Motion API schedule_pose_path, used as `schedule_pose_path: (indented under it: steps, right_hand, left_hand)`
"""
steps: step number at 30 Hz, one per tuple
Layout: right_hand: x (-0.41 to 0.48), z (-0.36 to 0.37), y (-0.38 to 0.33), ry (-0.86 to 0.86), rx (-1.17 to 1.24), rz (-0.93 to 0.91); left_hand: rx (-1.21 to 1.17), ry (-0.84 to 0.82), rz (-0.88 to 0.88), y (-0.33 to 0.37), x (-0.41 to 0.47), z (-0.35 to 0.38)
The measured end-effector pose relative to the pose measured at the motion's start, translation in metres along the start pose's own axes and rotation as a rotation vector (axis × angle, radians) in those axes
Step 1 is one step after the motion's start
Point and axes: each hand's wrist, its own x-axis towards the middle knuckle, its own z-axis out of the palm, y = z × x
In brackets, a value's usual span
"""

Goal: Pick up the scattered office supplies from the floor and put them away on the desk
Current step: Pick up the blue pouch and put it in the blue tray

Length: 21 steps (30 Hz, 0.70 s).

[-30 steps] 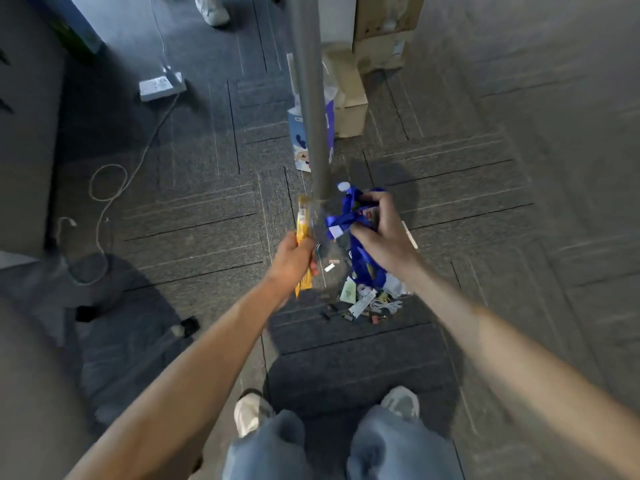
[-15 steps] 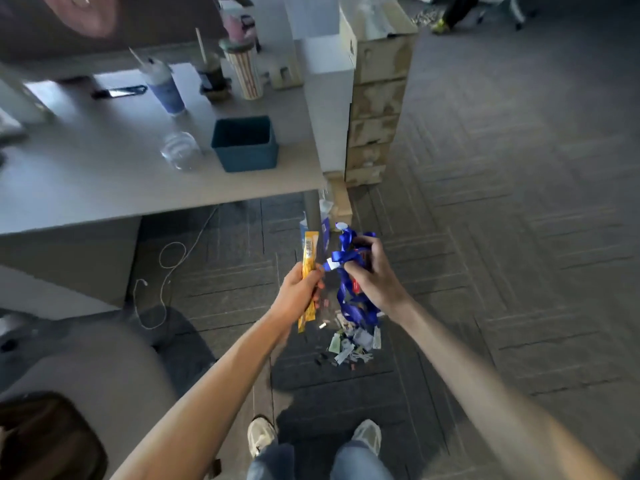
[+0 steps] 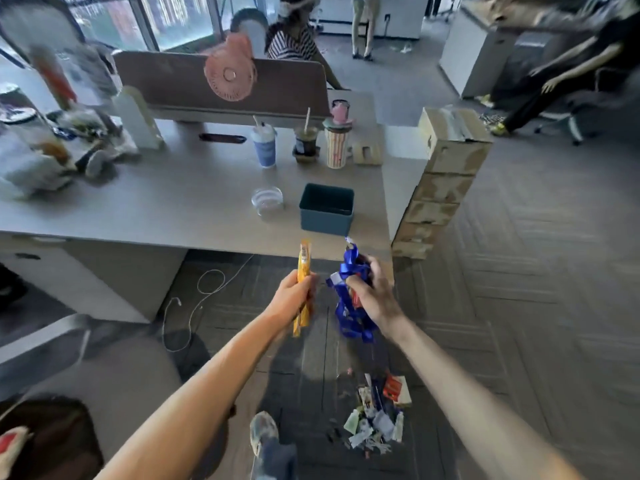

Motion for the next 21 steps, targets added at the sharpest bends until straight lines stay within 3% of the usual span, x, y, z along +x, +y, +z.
schedule_pose_path:
  steps: [14, 21]
  right_hand:
    - [0.144, 0.059, -0.031, 0.251, 0.044, 0.076]
    - [0.242, 0.035, -0.035, 0.284, 0.067, 0.115]
  left_hand:
    - [-0.053, -0.177, -0.123, 0.055, 0.165, -0.073]
    - [0.118, -0.144, -0.116, 0.089, 0.256, -0.073]
